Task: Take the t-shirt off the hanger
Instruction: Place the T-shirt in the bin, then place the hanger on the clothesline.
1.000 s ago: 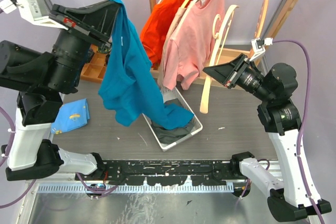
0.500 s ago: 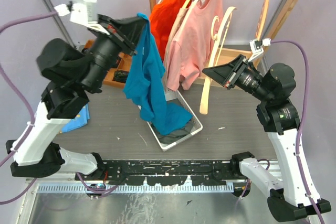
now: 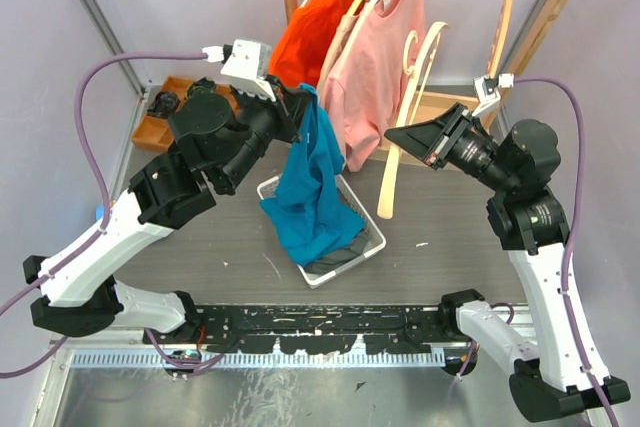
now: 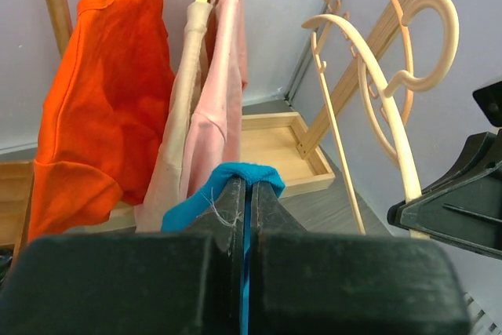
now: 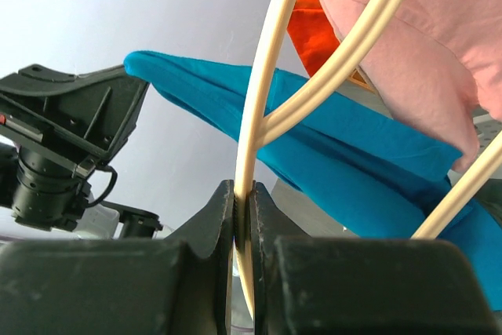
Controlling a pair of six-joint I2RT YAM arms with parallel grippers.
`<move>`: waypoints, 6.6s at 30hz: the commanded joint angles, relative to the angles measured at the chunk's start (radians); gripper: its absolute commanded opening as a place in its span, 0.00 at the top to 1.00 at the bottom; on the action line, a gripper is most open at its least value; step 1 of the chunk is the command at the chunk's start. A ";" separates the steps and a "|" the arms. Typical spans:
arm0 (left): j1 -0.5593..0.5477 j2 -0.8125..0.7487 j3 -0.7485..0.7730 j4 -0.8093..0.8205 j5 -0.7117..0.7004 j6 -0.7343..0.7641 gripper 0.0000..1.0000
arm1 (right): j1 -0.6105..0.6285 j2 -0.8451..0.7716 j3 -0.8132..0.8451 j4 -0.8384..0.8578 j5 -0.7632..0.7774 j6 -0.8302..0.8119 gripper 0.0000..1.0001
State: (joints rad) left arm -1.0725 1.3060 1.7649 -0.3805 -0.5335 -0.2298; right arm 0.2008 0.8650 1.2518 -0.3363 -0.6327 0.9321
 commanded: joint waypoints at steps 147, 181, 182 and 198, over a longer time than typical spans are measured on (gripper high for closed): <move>-0.115 -0.117 -0.067 -0.289 -0.123 -0.183 0.02 | -0.218 0.643 0.499 0.332 0.073 0.473 0.99; -0.115 -0.124 -0.089 -0.271 -0.094 -0.207 0.02 | -0.317 0.476 0.407 0.209 0.033 0.387 0.54; -0.115 -0.121 -0.088 -0.269 -0.093 -0.204 0.02 | -0.317 0.466 0.405 0.191 0.033 0.374 0.54; -0.116 -0.059 -0.049 -0.216 -0.057 -0.196 0.03 | -0.318 0.272 0.404 -0.150 0.166 0.090 0.48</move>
State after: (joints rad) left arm -1.1912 1.2457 1.6760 -0.6518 -0.5976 -0.4259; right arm -0.1135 1.1782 1.6379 -0.4091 -0.5346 1.1210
